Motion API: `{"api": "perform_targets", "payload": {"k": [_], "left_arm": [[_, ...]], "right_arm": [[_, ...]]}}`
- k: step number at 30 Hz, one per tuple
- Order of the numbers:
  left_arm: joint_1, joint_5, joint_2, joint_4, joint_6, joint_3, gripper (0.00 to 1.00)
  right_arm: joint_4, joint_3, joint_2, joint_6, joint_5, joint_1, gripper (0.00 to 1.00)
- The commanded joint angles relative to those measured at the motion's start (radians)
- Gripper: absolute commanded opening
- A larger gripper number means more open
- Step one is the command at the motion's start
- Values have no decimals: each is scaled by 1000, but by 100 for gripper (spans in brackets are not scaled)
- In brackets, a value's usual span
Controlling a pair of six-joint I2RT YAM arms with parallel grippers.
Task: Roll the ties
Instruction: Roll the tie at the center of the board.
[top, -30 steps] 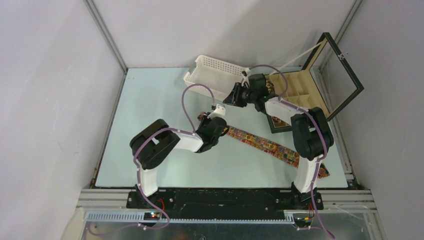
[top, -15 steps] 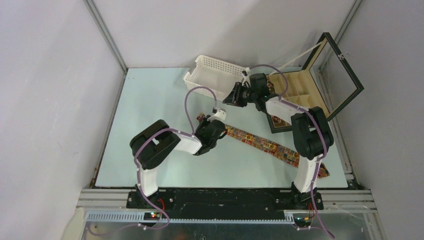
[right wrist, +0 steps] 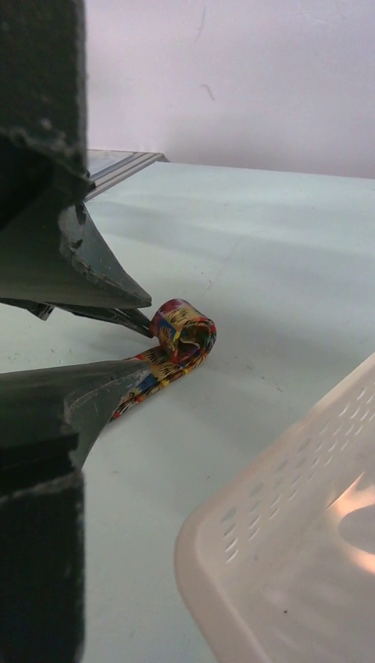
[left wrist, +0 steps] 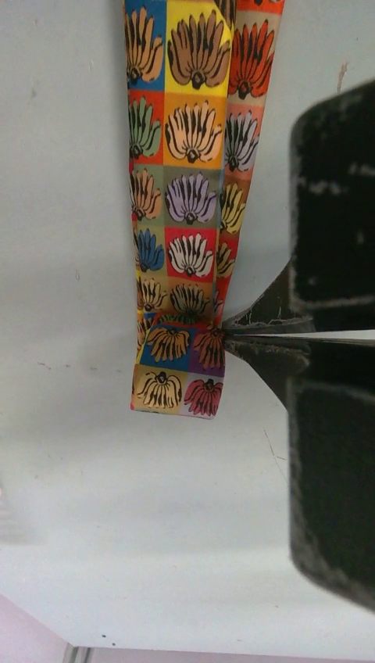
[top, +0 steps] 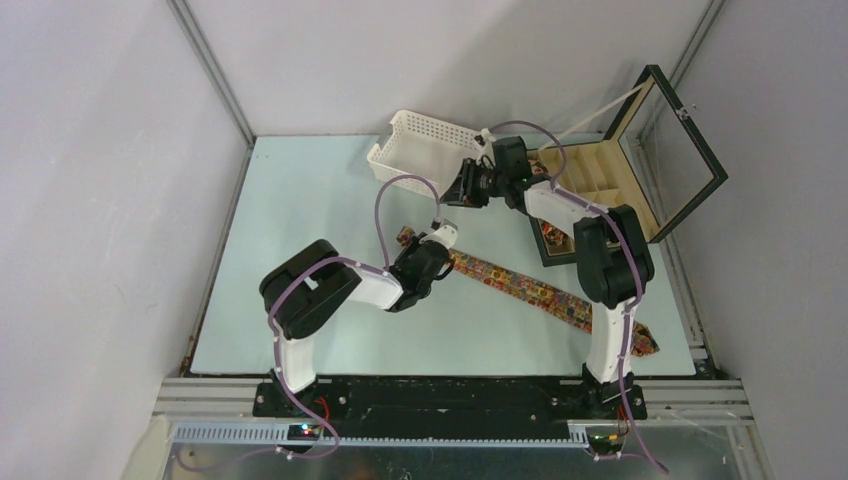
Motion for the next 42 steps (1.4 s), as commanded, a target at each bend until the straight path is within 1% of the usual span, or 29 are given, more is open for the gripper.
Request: {"api": "perform_targets", "payload": {"k": [1,6,11,13,16,18,23,24,28,33,35,36,42], "left_arm": [[-4,57,-38,-4,33,30,0],[-2,95,-37,-36,48,47,0],[-4,110,-34,-55,52,62,0],[-3,112,-33,-61,54,67,0],[-2,118,-32,-65,55,73,0],[0,119,-30,-70,54,75,0],[6,134,-30,-76,47,79,0],[8,136,-31,-77,47,80,0],[13,140,-33,-83,49,79,0],[15,148,-33,-89,47,82,0],[16,150,-33,-90,47,83,0],[16,153,-34,-90,47,83,0],[19,156,-34,-91,45,81,0]], "right_arm": [[-84,98,37,-55,-66,-4,34],[-147,183,90,-90,-133,-5,36],[-173,264,150,-105,-269,-4,41],[-214,316,186,-124,-293,1,44],[-282,391,244,-182,-292,17,49],[-320,442,280,-199,-288,25,51],[-382,545,360,-228,-311,48,51],[-419,580,368,-239,-307,57,50],[-526,661,425,-318,-239,81,54],[-526,662,443,-327,-218,93,56],[-542,668,453,-340,-198,98,61],[-549,673,460,-346,-195,100,63],[-542,678,488,-338,-236,105,67]]}}
